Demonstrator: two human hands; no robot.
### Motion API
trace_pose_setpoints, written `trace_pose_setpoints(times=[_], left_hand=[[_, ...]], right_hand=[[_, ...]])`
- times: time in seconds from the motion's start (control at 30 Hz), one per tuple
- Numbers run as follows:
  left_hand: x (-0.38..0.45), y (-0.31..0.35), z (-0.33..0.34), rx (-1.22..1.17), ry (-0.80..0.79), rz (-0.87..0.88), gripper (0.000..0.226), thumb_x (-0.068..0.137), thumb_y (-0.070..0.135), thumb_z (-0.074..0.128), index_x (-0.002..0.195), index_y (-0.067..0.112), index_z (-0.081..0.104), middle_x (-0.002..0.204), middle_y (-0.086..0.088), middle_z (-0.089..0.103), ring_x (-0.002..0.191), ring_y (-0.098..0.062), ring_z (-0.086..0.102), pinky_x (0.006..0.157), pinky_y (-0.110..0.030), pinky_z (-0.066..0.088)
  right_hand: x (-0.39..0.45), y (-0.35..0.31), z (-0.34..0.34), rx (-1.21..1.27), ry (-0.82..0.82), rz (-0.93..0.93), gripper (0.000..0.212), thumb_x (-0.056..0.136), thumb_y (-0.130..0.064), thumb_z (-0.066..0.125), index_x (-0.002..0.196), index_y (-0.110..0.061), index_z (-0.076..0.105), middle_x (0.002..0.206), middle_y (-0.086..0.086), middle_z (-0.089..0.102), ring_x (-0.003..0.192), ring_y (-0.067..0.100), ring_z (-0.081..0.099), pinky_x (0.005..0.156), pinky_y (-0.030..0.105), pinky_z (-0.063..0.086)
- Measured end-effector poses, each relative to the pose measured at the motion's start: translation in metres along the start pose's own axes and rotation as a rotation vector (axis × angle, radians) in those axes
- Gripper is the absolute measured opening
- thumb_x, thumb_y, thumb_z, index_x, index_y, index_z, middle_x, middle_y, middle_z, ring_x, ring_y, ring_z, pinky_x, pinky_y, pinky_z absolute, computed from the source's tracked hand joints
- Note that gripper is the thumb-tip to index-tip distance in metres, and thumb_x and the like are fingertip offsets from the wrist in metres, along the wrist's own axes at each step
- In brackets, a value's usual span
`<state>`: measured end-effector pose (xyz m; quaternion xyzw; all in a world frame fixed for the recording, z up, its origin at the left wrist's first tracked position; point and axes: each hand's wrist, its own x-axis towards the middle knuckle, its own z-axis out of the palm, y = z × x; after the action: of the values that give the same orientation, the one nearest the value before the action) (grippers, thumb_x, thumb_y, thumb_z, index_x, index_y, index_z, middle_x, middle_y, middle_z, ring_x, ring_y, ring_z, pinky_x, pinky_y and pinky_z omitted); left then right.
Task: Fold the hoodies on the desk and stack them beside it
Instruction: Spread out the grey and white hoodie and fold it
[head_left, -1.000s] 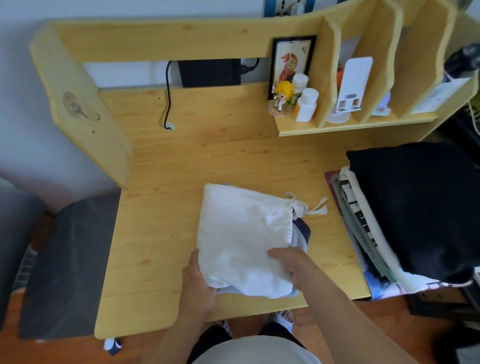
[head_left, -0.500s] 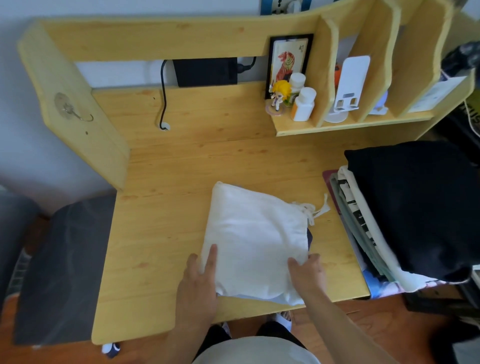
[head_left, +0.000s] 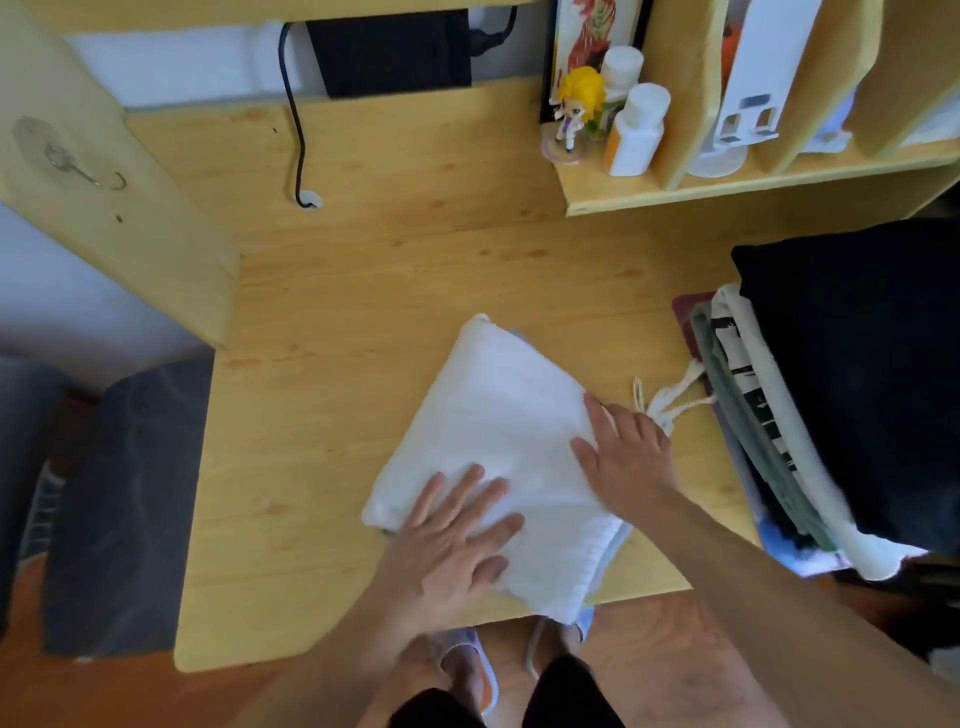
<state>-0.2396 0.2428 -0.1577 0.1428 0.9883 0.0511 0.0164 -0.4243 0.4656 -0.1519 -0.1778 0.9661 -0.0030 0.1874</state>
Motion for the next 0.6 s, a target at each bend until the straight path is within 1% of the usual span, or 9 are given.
trace_pose_setpoints(times=[0.07,0.13,0.2,0.27,0.33,0.37,0.43,0.47,0.6], left_hand=[[0.000,-0.045,-0.013,0.032,-0.018,0.089,0.036,0.096,0.049,0.052,0.129,0.043,0.065,0.161,0.011,0.039,0.156,-0.025,0.019,0.122,-0.057,0.017],[0.003,-0.066,-0.027,-0.013,-0.004,0.041,0.027,0.098,0.045,0.050,0.104,0.039,0.076,0.151,0.014,0.051,0.155,-0.023,0.023,0.121,-0.058,0.021],[-0.001,-0.053,-0.030,-0.189,0.072,-0.101,0.044,0.102,0.042,0.046,0.073,0.030,0.077,0.138,0.014,0.062,0.150,-0.023,0.033,0.118,-0.055,0.029],[-0.015,-0.025,-0.030,-0.301,0.123,-0.294,0.051,0.102,0.040,0.048,0.060,0.022,0.070,0.123,0.007,0.066,0.139,-0.024,0.046,0.111,-0.050,0.038],[-0.026,-0.004,-0.022,-0.452,0.167,-0.597,0.032,0.095,0.035,0.063,0.068,0.018,0.067,0.109,0.002,0.061,0.126,-0.025,0.049,0.106,-0.044,0.039],[-0.027,0.001,-0.021,-0.579,0.213,-0.812,0.015,0.089,0.030,0.072,0.085,0.016,0.068,0.110,0.000,0.056,0.123,-0.025,0.046,0.104,-0.042,0.040],[-0.017,0.009,-0.027,-0.961,0.165,-1.268,0.061,0.079,0.033,0.079,0.129,0.012,0.052,0.124,-0.006,0.050,0.122,-0.029,0.045,0.104,-0.045,0.045],[-0.010,0.013,-0.032,-1.148,0.126,-1.400,0.076,0.078,0.036,0.079,0.139,0.011,0.042,0.127,-0.008,0.052,0.119,-0.030,0.051,0.103,-0.047,0.049],[0.000,0.014,-0.050,-1.541,0.041,-1.482,0.054,0.086,0.028,0.078,0.127,0.005,0.052,0.118,-0.010,0.066,0.099,-0.030,0.063,0.086,-0.039,0.052]], right_hand=[[-0.051,-0.006,0.019,0.069,0.079,0.093,0.063,0.101,-0.050,0.038,0.156,-0.021,0.030,0.129,0.012,0.054,0.118,0.037,0.051,0.101,0.052,0.044],[-0.096,-0.021,0.031,0.114,0.040,0.165,0.065,0.098,-0.049,0.042,0.153,-0.015,0.034,0.117,0.011,0.056,0.109,0.036,0.054,0.094,0.052,0.047],[-0.112,-0.031,0.031,0.204,-0.113,0.278,0.072,0.096,-0.051,0.046,0.156,-0.018,0.024,0.131,0.009,0.047,0.125,0.034,0.045,0.105,0.049,0.038],[-0.106,-0.034,0.018,0.398,-0.211,0.449,0.078,0.090,-0.049,0.055,0.154,-0.021,0.022,0.144,0.009,0.037,0.137,0.035,0.032,0.112,0.048,0.029],[-0.093,-0.034,0.002,0.608,-0.185,0.564,0.081,0.089,-0.047,0.060,0.155,-0.016,0.024,0.149,0.014,0.033,0.139,0.038,0.029,0.113,0.048,0.027],[-0.086,-0.034,-0.001,0.664,-0.153,0.589,0.083,0.090,-0.050,0.060,0.156,-0.014,0.024,0.151,0.015,0.032,0.139,0.039,0.029,0.113,0.048,0.026],[-0.078,-0.039,-0.002,0.688,-0.148,0.597,0.078,0.091,-0.054,0.059,0.151,-0.012,0.032,0.146,0.015,0.038,0.136,0.038,0.035,0.113,0.047,0.028],[-0.076,-0.044,0.000,0.725,-0.143,0.601,0.074,0.090,-0.054,0.061,0.146,-0.011,0.039,0.140,0.013,0.044,0.131,0.037,0.041,0.111,0.047,0.033],[-0.092,-0.050,-0.006,1.270,-0.248,0.778,0.057,0.081,-0.035,0.081,0.124,-0.004,0.060,0.105,0.011,0.071,0.093,0.031,0.068,0.081,0.044,0.058]])
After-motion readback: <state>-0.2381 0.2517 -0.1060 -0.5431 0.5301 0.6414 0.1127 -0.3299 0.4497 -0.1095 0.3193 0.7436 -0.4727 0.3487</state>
